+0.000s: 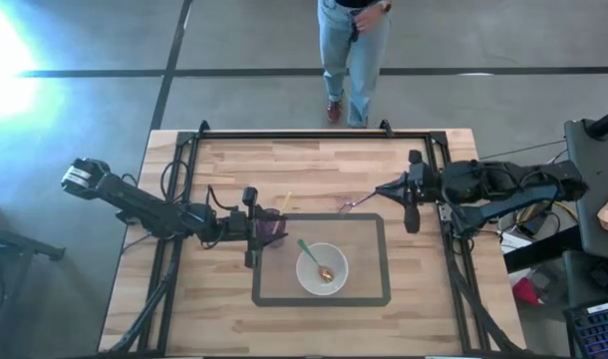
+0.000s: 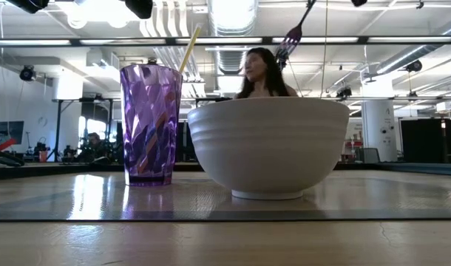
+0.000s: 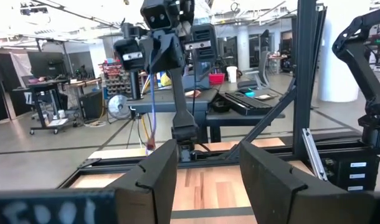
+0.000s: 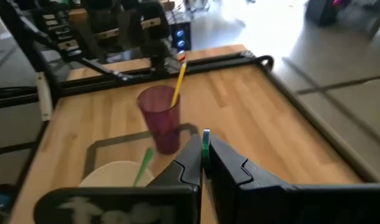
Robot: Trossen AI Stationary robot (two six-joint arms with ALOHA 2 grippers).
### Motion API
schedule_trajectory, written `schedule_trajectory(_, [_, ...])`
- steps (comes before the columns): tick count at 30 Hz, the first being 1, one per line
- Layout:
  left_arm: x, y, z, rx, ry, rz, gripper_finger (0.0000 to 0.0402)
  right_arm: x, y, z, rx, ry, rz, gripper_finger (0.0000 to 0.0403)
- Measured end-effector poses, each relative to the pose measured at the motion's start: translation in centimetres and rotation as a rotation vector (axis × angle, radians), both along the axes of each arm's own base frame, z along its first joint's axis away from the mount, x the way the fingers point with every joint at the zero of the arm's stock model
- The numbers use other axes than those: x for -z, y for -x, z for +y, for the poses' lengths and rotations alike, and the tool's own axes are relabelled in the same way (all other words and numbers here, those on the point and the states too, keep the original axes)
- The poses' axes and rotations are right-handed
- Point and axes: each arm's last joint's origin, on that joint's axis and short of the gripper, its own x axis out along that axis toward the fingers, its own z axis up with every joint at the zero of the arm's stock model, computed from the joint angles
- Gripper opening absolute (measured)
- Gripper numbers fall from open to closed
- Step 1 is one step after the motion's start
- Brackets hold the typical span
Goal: Pick & Place Utensil
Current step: Put the purple fork into the white bowl on the transparent mat
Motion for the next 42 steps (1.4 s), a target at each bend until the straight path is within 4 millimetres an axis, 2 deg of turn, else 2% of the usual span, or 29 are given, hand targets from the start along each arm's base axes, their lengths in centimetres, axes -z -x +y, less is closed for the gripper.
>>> schedule_trajectory(9, [0.0,0.0,0.0,0.001,-0.001,0.003,0.0168,2.4,-0.7,-1.6,-0.043,-0.165,0.072,0.0011])
schedule_trajectory(24, [0.0,0.0,0.0,0.0,0.0,0.0,0.0168,5.5,-1.8,-2.9,-0.167,-0.357,0.045,0.0011])
schedule_trajectory(32, [0.1,0.0,0.0,0.0,0.0,0.001,0.0168,8.3,-2.5,-3.0,-0.231,-0.46,-0.028,0.0011])
schedule_trajectory(42, [0.1,0.0,0.0,-0.001,-0.001,0.003,0.0168,12.7,-2.5,-3.0,-0.218,-0.603,-0.111,0.0011])
